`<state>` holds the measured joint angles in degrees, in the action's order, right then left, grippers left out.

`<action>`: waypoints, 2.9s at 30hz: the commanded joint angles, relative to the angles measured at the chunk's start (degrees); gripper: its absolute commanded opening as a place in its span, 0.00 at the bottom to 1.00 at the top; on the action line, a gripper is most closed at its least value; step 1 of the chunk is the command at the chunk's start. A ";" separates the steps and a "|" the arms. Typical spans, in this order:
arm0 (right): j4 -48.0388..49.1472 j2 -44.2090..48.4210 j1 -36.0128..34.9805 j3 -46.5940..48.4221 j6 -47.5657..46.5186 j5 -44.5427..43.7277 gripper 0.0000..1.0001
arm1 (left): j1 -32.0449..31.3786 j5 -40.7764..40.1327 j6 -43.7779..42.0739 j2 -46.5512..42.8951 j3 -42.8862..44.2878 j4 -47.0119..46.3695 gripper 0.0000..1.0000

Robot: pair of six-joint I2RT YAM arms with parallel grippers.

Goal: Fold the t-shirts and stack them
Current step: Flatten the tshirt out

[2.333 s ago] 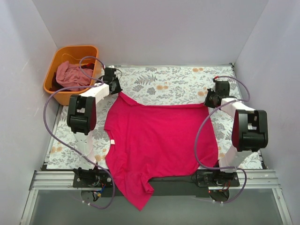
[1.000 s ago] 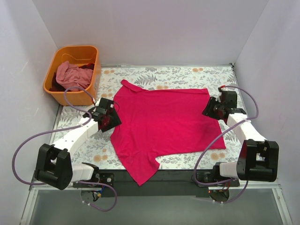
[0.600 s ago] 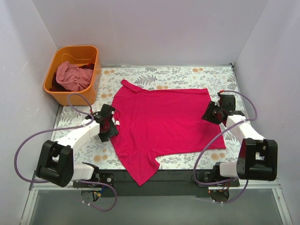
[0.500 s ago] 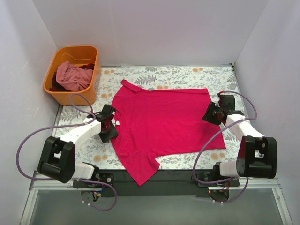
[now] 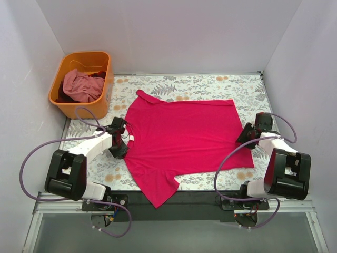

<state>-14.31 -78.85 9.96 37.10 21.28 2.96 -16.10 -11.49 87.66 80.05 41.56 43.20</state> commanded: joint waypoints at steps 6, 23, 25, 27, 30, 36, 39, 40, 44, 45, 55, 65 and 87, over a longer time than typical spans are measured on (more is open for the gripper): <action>-2.13 5.18 0.25 -0.11 0.87 -5.16 0.46 | 2.04 -3.81 -1.52 -0.07 0.80 0.75 0.09; 7.10 -16.58 -8.37 26.52 -2.99 1.26 0.46 | 5.10 -1.79 -10.92 28.62 42.26 -5.41 0.58; 7.19 -18.79 -8.20 28.54 -3.79 1.43 0.45 | 5.72 -1.52 -12.94 33.04 46.05 -5.23 0.55; 7.36 -21.60 -7.76 31.36 -3.79 2.13 0.45 | 6.17 -1.26 -14.87 38.49 51.24 -4.09 0.54; 8.06 -24.85 -7.06 34.26 -3.09 2.84 0.45 | 6.69 -1.17 -15.41 42.19 54.85 -4.00 0.54; 9.12 -31.27 -5.74 39.26 -1.15 4.15 0.45 | 7.75 0.50 -14.27 45.27 57.13 -6.02 0.57; 9.91 -33.91 -4.60 40.68 0.51 5.73 0.45 | 7.75 2.34 -13.92 46.42 59.59 -7.43 0.63; 10.43 -34.52 -4.33 41.20 1.04 6.00 0.45 | 7.75 3.13 -13.74 47.29 60.30 -7.78 0.63; 11.58 -37.25 -3.45 42.44 2.19 7.67 0.45 | 7.75 4.10 -13.21 49.85 63.46 -9.01 0.64; 11.58 -37.60 -3.45 42.70 2.19 8.11 0.45 | 7.75 4.28 -13.13 50.29 63.99 -9.27 0.64; 13.07 -40.59 -3.01 44.37 3.51 11.45 0.44 | 7.75 6.56 -12.77 52.75 66.02 -13.23 0.64; 13.78 -41.65 -2.57 45.25 5.53 12.16 0.38 | 7.75 9.11 -12.25 52.84 66.28 -16.30 0.64; 16.06 -43.14 -1.78 46.31 5.88 13.82 0.01 | 7.84 12.28 -7.24 53.89 67.60 -20.70 0.67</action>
<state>-0.80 -121.51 7.88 81.67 27.07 15.35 -8.69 1.98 79.55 133.23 106.91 23.44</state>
